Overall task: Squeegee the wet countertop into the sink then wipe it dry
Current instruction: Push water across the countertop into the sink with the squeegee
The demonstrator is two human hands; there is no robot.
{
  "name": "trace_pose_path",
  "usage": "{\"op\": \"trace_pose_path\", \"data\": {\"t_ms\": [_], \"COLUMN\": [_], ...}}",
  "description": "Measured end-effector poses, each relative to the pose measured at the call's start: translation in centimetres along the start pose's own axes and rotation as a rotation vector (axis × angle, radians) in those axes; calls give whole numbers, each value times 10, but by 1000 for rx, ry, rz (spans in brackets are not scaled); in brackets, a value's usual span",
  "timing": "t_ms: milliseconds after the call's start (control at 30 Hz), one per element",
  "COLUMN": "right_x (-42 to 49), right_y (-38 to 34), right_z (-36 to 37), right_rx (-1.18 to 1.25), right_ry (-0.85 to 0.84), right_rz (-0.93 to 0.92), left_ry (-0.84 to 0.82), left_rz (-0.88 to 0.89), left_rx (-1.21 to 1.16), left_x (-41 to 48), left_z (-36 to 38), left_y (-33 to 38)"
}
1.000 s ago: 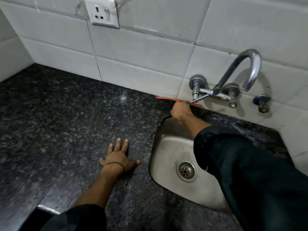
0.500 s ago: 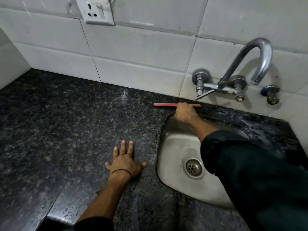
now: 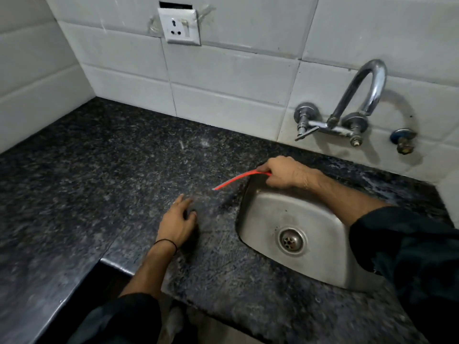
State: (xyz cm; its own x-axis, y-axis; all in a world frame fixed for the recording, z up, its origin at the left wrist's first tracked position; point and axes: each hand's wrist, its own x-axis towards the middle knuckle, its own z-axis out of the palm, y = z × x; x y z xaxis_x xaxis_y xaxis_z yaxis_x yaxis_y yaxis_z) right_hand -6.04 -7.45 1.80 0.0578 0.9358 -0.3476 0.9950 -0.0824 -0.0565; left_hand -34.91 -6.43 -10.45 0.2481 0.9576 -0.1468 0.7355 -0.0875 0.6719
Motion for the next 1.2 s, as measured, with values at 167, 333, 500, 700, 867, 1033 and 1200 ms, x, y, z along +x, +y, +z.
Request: {"op": "trace_pose_path", "data": {"t_ms": [167,333,500,700,867,1033,1200], "right_x": [42,79,87,36,-7,-34,-58], "right_y": [-64,-130,-132,-65,-23,14,18], "right_z": [5,10,10,17,42,40,23], "right_rx": [-28,-50,-149,-183,-135,-299,-380], "right_ry": [59,83,7,-7,-28,-116,-101], "right_rz": [-158,-237,-263,-213,-218,-215,-188], "left_ry": [244,-45,-152,-203,-211,-216,-164], "left_rz": [-233,-462,-499,-518,-518,-495,-444], "left_rx": [157,331,324,332,354,361,371], "left_x": [-61,-96,-87,-81,-82,-85,-85], "left_z": [-11,-10,-20,-24,-25,-27,-29], "left_y": [-41,-69,-70,-69,-67,-66,-67]}}
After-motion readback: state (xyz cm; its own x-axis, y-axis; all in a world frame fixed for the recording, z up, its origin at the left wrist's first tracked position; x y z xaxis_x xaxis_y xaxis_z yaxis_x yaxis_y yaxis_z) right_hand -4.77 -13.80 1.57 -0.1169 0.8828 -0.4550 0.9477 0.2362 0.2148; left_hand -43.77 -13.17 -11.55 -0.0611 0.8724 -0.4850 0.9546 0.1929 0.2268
